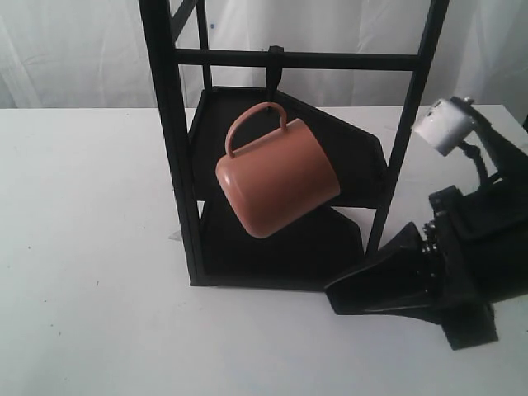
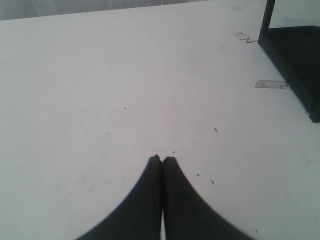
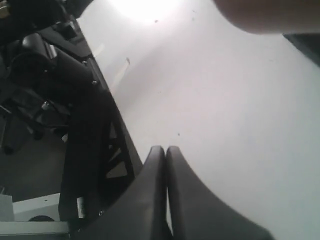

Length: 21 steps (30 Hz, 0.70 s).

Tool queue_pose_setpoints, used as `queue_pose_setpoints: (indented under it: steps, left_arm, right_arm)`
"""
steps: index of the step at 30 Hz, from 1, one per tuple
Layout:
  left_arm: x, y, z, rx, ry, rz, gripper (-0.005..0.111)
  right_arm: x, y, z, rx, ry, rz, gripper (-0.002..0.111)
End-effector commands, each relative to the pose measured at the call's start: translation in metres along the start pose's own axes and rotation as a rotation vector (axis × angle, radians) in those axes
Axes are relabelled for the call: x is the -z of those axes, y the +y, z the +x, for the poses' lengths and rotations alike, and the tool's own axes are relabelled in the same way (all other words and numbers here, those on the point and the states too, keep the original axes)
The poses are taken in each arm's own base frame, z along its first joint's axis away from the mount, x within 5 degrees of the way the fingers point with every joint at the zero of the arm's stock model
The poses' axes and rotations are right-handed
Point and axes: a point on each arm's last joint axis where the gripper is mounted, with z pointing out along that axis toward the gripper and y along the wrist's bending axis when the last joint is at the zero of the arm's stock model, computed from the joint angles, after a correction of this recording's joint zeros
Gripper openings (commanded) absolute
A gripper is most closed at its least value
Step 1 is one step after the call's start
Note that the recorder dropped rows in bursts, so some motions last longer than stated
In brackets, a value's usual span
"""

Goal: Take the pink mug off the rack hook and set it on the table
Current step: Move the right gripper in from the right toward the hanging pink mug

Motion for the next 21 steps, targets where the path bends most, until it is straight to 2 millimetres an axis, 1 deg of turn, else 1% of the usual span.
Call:
queue_pose_setpoints:
  steps: [1, 3, 6, 13, 15, 17, 21]
  left_arm:
    - [0.000, -0.001, 0.000, 0.002, -0.005, 0.010, 0.000]
    - [0.000, -0.001, 0.000, 0.002, -0.005, 0.010, 0.000]
    - [0.000, -0.001, 0.000, 0.002, -0.005, 0.010, 0.000]
    - [0.000, -0.001, 0.000, 0.002, -0.005, 0.010, 0.000]
    - [0.000, -0.001, 0.000, 0.002, -0.005, 0.010, 0.000]
    - [0.000, -0.001, 0.000, 0.002, -0.005, 0.010, 0.000]
    - [0.000, -0.001, 0.000, 0.002, -0.005, 0.010, 0.000]
  right_arm:
    - [0.005, 0.023, -0.014, 0.214, -0.148, -0.037, 0.000]
    - [0.009, 0.026, -0.017, 0.255, -0.197, -0.002, 0.000]
    - [0.012, 0.025, -0.019, 0.269, -0.221, 0.057, 0.000]
    - [0.012, 0.025, -0.019, 0.269, -0.221, 0.063, 0.000]
    - [0.012, 0.022, -0.020, 0.269, -0.226, 0.098, 0.000]
    - [0.013, 0.015, -0.021, 0.268, -0.229, 0.178, 0.000]
    - [0.017, 0.002, -0.025, 0.193, -0.275, 0.318, 0.000]
